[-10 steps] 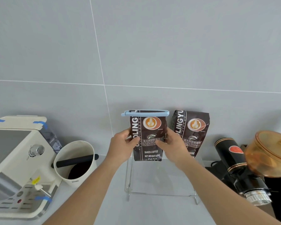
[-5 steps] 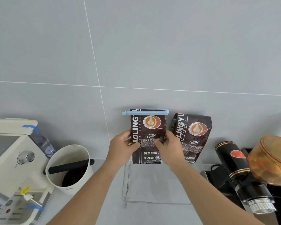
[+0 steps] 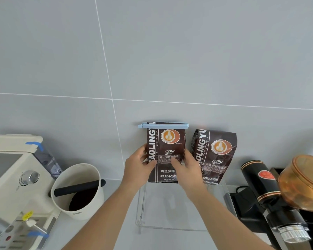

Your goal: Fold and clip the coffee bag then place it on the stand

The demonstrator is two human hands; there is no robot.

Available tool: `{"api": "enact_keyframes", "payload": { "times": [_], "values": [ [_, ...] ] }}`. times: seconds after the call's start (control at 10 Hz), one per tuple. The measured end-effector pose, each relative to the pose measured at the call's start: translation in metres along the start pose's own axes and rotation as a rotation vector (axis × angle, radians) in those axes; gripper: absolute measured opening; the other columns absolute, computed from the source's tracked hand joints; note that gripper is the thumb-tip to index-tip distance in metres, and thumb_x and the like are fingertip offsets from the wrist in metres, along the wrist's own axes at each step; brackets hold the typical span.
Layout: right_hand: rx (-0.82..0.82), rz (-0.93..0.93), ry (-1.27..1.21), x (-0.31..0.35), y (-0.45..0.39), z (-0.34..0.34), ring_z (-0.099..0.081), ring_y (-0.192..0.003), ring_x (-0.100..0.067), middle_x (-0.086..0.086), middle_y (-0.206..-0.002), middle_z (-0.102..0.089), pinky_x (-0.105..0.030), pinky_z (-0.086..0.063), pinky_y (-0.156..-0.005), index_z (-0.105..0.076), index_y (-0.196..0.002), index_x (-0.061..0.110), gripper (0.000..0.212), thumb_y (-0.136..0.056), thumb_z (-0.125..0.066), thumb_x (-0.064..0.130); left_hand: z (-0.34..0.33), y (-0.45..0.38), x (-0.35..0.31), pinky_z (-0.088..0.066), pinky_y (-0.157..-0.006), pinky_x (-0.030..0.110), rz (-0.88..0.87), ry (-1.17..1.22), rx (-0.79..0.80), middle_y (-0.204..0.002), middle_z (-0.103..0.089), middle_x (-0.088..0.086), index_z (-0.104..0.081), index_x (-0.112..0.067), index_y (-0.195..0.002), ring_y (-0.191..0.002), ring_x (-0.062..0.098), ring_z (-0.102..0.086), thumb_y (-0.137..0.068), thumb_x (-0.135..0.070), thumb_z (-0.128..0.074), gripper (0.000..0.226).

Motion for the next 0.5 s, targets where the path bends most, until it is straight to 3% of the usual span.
{"api": "enact_keyframes", "payload": {
  "times": [0.1, 0.2, 0.3, 0.4, 0.5],
  "values": [
    [0.009, -0.005, -0.026, 0.001, 0.005, 0.001, -0.065, -0.088, 0.008, 0.022, -0.105, -0.072, -0.026, -0.053, -0.082, -0.058, -0.12, 0.041, 0.034, -0.09, -0.057, 0.026, 0.0, 0.001, 0.0, -0.052, -0.076, 0.006, 0.014, -0.005, -0.001, -0.102, -0.069, -0.02, -0.062, -0.026, -0.119, -0.087, -0.017, -0.063, -0.078, 0.0, -0.07, 0.049],
    [0.023, -0.006, -0.059, 0.0, 0.008, 0.002, -0.068, -0.096, -0.003, 0.018, -0.107, -0.073, -0.028, -0.052, -0.085, -0.06, -0.117, 0.04, 0.029, -0.091, -0.055, 0.027, 0.001, 0.001, 0.001, -0.052, -0.078, 0.007, 0.021, -0.01, 0.001, -0.103, -0.07, -0.019, -0.063, -0.028, -0.118, -0.091, -0.012, -0.065, -0.078, -0.002, -0.07, 0.048],
    [0.019, -0.023, -0.069, 0.002, 0.011, 0.007, -0.069, -0.099, -0.014, 0.013, -0.102, -0.075, -0.038, -0.053, -0.092, -0.064, -0.106, 0.045, 0.023, -0.09, -0.054, 0.032, 0.003, 0.002, 0.0, -0.05, -0.077, 0.005, 0.025, 0.0, 0.017, -0.105, -0.07, -0.015, -0.063, -0.024, -0.119, -0.097, -0.002, -0.066, -0.079, -0.004, -0.071, 0.046],
    [0.031, -0.027, -0.117, 0.008, 0.015, 0.012, -0.07, -0.094, -0.012, 0.008, -0.096, -0.077, -0.032, -0.055, -0.086, -0.067, -0.105, 0.032, 0.022, -0.093, -0.051, 0.026, 0.004, 0.002, 0.003, -0.052, -0.087, 0.02, 0.058, 0.008, 0.031, -0.112, -0.071, -0.008, -0.063, -0.023, -0.119, -0.103, 0.01, -0.067, -0.079, -0.009, -0.072, 0.043],
    [0.042, -0.084, -0.214, 0.016, 0.022, 0.019, -0.065, -0.081, 0.002, 0.019, -0.091, -0.073, -0.016, -0.049, -0.07, -0.068, -0.1, 0.028, 0.018, -0.096, -0.051, 0.023, 0.015, 0.006, 0.006, -0.05, -0.097, 0.035, 0.166, 0.073, 0.004, -0.119, -0.069, -0.001, -0.064, -0.019, -0.119, -0.108, 0.016, -0.065, -0.074, -0.022, -0.075, 0.046]
  ]
}}
Point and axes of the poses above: each hand's wrist, its own y-axis away from the middle knuckle, its own z-axis out of the back of the hand, x = y × z, the point moved 3 cm from there along -y, towards the middle knuckle
